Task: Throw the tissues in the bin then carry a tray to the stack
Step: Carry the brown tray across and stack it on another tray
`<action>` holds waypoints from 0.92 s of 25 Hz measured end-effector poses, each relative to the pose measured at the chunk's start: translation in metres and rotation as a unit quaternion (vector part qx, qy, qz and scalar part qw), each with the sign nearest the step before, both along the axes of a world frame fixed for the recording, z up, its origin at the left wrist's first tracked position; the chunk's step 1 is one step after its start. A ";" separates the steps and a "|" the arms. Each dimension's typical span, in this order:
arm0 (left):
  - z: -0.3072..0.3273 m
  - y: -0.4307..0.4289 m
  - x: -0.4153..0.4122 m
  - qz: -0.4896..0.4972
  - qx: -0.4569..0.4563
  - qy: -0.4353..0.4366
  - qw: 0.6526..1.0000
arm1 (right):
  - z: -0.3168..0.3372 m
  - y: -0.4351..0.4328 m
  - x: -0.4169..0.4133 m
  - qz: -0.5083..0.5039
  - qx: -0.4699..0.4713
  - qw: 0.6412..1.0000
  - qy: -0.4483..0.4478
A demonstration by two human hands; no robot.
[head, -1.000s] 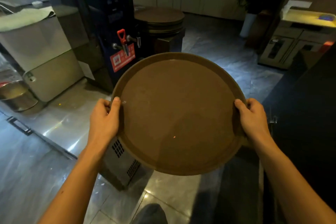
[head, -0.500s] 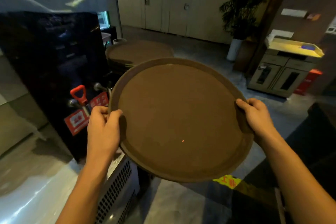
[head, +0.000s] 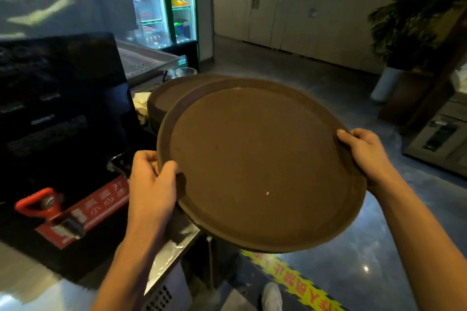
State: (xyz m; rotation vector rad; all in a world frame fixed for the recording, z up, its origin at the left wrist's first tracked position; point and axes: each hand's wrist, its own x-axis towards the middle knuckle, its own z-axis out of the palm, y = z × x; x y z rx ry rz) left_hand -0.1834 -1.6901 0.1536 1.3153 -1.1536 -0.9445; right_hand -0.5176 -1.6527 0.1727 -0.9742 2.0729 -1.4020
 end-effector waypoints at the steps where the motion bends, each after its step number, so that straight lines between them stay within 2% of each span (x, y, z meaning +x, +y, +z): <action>1: -0.001 -0.011 -0.013 0.016 -0.004 0.001 1.000 | 0.001 -0.025 -0.013 0.022 0.005 1.000 0.001; 8: 0.006 -0.091 -0.083 0.150 0.031 -0.009 0.988 | 0.010 -0.204 -0.078 0.180 0.041 0.983 0.017; 12: 0.005 -0.129 -0.089 0.207 0.050 -0.066 0.975 | 0.004 -0.278 -0.075 0.249 0.072 0.965 0.030; 17: -0.001 -0.154 -0.076 0.249 0.084 -0.124 0.957 | -0.008 -0.334 -0.058 0.303 0.085 0.945 0.091; 23: -0.014 -0.164 -0.059 0.260 0.125 -0.165 0.943 | -0.013 -0.360 -0.044 0.347 0.100 0.901 0.240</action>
